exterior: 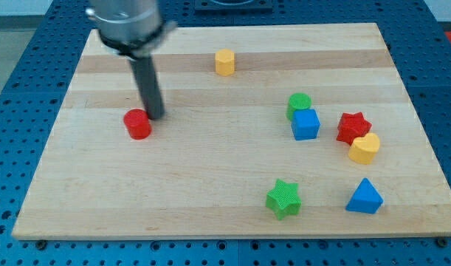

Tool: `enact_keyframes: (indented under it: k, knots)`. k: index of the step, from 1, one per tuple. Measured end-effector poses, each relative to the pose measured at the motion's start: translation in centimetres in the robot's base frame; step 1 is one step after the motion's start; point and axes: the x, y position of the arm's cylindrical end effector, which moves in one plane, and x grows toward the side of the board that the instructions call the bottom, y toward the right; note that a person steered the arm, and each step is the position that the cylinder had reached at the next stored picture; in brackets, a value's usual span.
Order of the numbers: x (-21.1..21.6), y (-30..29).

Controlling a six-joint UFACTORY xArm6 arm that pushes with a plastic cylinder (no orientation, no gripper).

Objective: Move red circle to the left center of the board

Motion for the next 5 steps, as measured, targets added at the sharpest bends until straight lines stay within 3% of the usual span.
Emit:
enact_keyframes:
  k: [1, 2, 3, 4, 5]
  knots:
    - [-0.3, 0.3]
    - [2.2, 7.8]
    - [6.1, 0.5]
    - [4.0, -5.7]
    - [0.7, -7.9]
